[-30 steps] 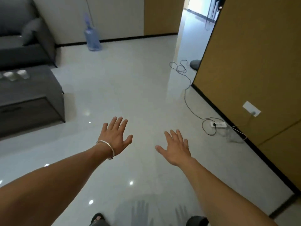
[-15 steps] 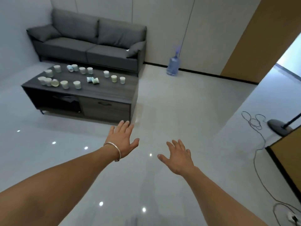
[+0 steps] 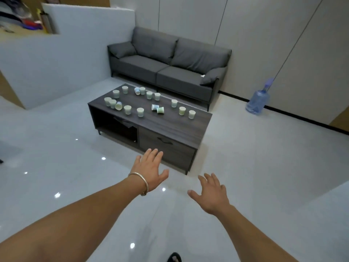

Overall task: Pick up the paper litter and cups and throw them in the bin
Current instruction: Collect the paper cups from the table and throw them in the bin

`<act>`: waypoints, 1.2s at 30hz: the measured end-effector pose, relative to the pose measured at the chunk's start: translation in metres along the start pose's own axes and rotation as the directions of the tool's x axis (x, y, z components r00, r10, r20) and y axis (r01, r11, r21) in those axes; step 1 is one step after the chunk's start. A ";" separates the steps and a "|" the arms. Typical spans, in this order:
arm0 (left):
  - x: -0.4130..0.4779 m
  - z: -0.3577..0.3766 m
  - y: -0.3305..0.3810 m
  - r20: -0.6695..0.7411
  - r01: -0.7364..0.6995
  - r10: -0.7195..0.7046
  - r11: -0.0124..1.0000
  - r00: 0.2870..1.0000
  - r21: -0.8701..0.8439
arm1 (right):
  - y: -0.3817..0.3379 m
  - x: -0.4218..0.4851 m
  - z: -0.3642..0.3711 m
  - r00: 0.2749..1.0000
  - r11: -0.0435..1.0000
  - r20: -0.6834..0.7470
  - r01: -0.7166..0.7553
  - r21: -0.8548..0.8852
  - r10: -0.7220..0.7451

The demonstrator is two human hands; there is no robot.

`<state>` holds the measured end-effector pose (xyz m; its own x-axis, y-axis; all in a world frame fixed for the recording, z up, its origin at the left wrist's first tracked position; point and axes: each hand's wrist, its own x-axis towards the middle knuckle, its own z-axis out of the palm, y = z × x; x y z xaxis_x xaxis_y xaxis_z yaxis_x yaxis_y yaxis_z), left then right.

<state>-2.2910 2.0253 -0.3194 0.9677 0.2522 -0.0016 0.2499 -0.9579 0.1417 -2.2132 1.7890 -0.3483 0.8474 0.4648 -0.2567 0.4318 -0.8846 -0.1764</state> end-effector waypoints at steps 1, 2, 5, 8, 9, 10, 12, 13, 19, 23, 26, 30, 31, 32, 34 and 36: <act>0.016 -0.002 -0.006 0.000 0.017 -0.017 1.000 1.000 0.010 | -0.002 0.021 -0.004 1.000 1.000 0.007 0.014 0.002 -0.014; 0.032 -0.003 -0.012 0.004 0.032 -0.032 0.999 0.999 0.020 | -0.004 0.042 -0.009 0.999 0.999 0.015 0.032 0.002 -0.032; 0.081 -0.010 -0.028 0.010 0.076 -0.076 0.996 0.997 0.040 | -0.010 0.102 -0.029 0.996 0.996 0.017 0.093 0.010 -0.093; 0.130 -0.012 -0.043 -0.016 0.114 -0.114 0.993 0.993 0.039 | -0.014 0.160 -0.052 0.992 0.992 -0.013 0.127 0.008 -0.126; 0.143 -0.012 -0.047 -0.010 0.118 -0.118 0.992 0.993 0.039 | -0.015 0.176 -0.058 0.992 0.992 -0.007 0.129 0.002 -0.129; 0.155 -0.010 -0.052 0.001 0.121 -0.121 0.992 0.993 0.037 | -0.016 0.191 -0.062 0.991 0.991 0.004 0.131 0.000 -0.131; 0.182 -0.004 -0.065 0.017 0.119 -0.120 0.992 0.993 0.044 | -0.018 0.221 -0.067 0.991 0.991 0.013 0.132 -0.003 -0.132; 0.198 -0.002 -0.072 0.027 0.123 -0.125 0.991 0.992 0.043 | -0.019 0.238 -0.069 0.992 0.992 0.017 0.129 -0.005 -0.129; 0.317 0.014 -0.116 0.050 0.070 -0.071 0.997 0.996 0.006 | -0.026 0.345 -0.078 0.998 0.999 0.052 0.040 -0.011 -0.039; 0.401 0.011 -0.144 0.072 0.013 -0.011 0.999 0.997 -0.032 | -0.033 0.408 -0.091 0.997 0.999 0.075 -0.034 -0.021 0.036; 0.457 0.005 -0.160 0.070 -0.054 0.056 0.998 0.996 -0.028 | -0.039 0.454 -0.103 0.995 0.996 0.046 -0.089 -0.001 0.089; 0.523 0.009 -0.168 0.109 -0.092 0.095 0.995 0.990 -0.033 | -0.038 0.503 -0.111 0.991 0.992 0.064 -0.122 0.020 0.120; 0.539 0.012 -0.168 0.118 -0.098 0.101 0.995 0.988 -0.031 | -0.034 0.517 -0.111 0.989 0.991 0.074 -0.129 0.023 0.127; 0.556 0.016 -0.167 0.131 -0.105 0.109 0.994 0.985 -0.037 | -0.030 0.532 -0.112 0.987 0.989 0.082 -0.142 0.030 0.139; 0.591 0.025 -0.166 0.157 -0.117 0.124 0.992 0.980 -0.053 | -0.019 0.566 -0.114 0.982 0.985 0.092 -0.167 0.041 0.163; 0.625 0.035 -0.165 0.163 -0.127 0.135 0.990 0.977 -0.060 | -0.007 0.605 -0.114 0.980 0.983 0.106 -0.175 0.053 0.168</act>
<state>-1.7264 2.3359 -0.3785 0.9851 0.0946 -0.1437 0.1225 -0.9721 0.1999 -1.6685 2.0716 -0.3942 0.8705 0.3107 -0.3818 0.2601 -0.9488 -0.1791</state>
